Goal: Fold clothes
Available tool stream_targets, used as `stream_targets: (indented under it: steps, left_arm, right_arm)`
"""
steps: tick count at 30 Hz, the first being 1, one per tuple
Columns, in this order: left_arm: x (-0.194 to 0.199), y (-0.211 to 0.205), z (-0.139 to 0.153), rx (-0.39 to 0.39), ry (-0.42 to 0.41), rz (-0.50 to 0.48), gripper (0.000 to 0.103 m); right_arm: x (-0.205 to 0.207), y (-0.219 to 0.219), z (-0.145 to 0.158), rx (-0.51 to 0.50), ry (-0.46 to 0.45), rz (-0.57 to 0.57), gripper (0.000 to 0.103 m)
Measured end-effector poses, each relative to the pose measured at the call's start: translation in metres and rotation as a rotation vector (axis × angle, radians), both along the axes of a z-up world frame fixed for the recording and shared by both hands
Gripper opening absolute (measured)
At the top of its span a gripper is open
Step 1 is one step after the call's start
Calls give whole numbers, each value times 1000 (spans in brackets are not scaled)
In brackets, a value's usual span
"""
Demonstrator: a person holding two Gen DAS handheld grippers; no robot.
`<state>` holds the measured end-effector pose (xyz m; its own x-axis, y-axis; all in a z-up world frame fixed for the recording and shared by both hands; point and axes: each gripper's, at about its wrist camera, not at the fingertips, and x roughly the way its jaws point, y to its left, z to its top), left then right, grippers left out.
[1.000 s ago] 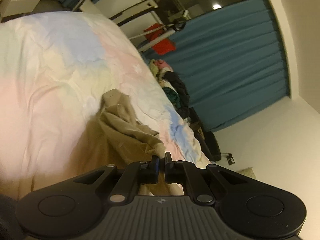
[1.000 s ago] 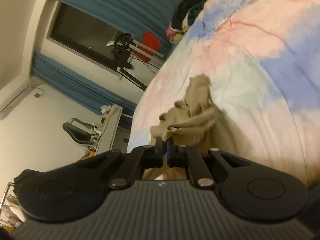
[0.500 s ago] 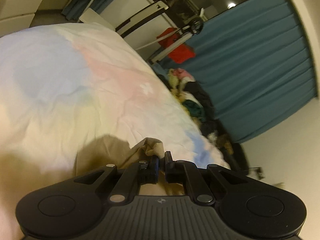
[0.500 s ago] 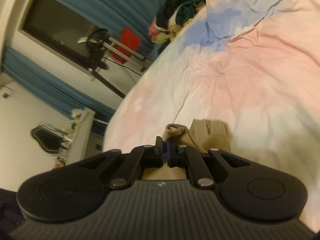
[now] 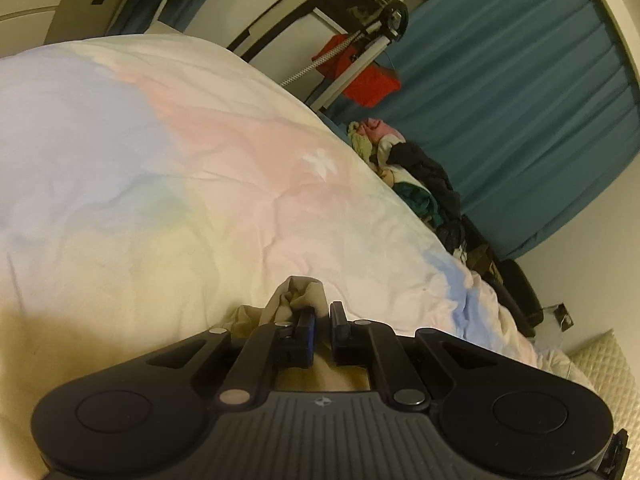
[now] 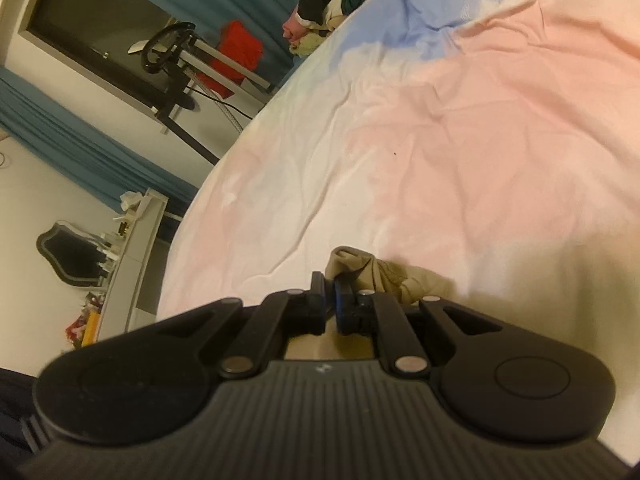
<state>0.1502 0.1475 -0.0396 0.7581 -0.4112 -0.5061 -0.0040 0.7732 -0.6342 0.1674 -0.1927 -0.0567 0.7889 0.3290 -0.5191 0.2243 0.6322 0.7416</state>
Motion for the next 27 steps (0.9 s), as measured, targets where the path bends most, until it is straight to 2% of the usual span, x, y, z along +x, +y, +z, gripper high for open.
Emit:
stream_targets:
  steps: [1,2,3,4,5,6,7,8,14,15,16,19,24,27]
  left_arm:
    - [1,0,-1,6,5,-5,8]
    - [0,1,-1,8,9,-9,16]
    - [-2,2,0,9,8,-19,25]
    - [-6,2,2,20,-1,-27,48]
    - [-10,1,4,35,-12,-34,64]
    - [-15,-1,7,67,-31,-24,68]
    - [-21,-3,10,102,-46,-9,75]
    - [-27,-6,13,132,-59,-11,80]
    - [-64,-28,28,274,-115,-103,83]
    - [-68,-32,28,294,-117,-114,84]
    - [-71,-35,27,313,-118,-125,84]
    - [-69,-42,21,370,-116,-141,84]
    - [-43,-50,1,456,-81,-136,84]
    - [-22,-50,-18,462,-22,-123,84]
  right_arm:
    - [0,-1,0,3,1,10,11]
    - [-1,0,3,-2,-5,22,12]
    - [-3,2,7,-17,-15,36,18]
    - [-5,3,11,-32,-25,49,37]
    - [-9,6,16,-47,-40,58,52]
    - [-15,9,22,-64,-62,61,79]
    - [-22,12,29,-81,-84,63,88]
    - [-28,15,35,-97,-106,66,87]
    - [-66,45,59,-312,-151,135,87]
    - [-68,50,59,-338,-156,157,81]
    - [-67,55,58,-359,-152,177,71]
    - [-63,68,53,-422,-141,232,55]
    - [-29,78,22,-562,-104,258,51]
    - [-12,79,2,-582,-99,260,50]
